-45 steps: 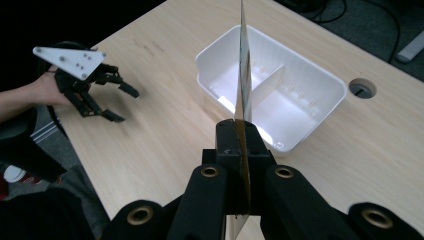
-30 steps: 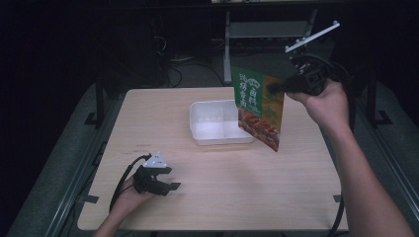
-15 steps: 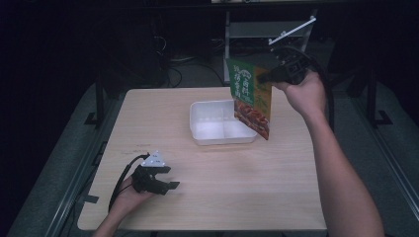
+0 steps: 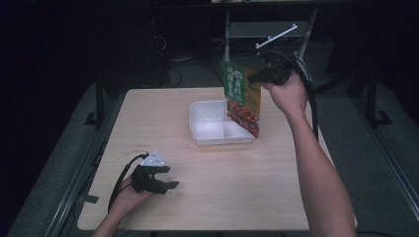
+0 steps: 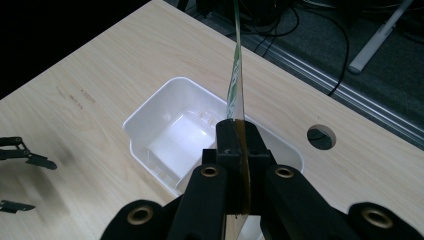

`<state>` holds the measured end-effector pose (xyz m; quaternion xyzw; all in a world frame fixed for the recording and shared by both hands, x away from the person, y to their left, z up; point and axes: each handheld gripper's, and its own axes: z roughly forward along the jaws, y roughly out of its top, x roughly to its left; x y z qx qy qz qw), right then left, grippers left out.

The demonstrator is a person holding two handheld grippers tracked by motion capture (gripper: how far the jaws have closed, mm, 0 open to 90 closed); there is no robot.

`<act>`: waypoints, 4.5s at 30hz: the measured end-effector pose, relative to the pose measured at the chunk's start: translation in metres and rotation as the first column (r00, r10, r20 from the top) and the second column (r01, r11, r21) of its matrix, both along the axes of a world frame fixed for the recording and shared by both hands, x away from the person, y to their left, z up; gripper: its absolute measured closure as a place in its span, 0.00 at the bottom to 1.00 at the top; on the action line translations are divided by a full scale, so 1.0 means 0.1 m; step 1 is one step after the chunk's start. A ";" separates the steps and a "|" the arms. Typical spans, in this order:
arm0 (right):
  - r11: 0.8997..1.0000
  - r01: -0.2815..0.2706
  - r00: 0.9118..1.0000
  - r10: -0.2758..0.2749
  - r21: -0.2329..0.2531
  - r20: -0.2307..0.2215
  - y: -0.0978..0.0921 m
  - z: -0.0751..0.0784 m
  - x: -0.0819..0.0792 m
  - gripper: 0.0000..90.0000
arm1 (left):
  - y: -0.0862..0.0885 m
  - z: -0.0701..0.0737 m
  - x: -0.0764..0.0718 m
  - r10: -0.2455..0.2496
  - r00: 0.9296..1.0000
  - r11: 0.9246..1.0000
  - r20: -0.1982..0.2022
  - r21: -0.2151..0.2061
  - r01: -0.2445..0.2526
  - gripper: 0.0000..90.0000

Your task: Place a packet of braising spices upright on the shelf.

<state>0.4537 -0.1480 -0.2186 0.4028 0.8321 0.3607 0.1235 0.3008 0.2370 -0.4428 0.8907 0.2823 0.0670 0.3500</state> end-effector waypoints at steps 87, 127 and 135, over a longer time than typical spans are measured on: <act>0.990 0.129 0.990 -0.132 -0.066 -0.049 -0.19 -0.69 0.07 0.72 | 0.00 0.02 -0.01 -0.001 1.000 1.000 0.009 -0.005 0.001 0.35; 0.992 0.122 0.989 -0.118 0.041 -0.089 -0.71 -0.80 -0.42 0.52 | 0.00 0.02 -0.01 0.004 1.000 1.000 0.010 0.006 -0.004 0.34; 0.992 0.111 0.988 -0.104 0.053 -0.111 -0.77 -0.92 -0.56 0.51 | 0.00 0.02 -0.01 0.010 1.000 1.000 0.009 0.007 -0.010 0.33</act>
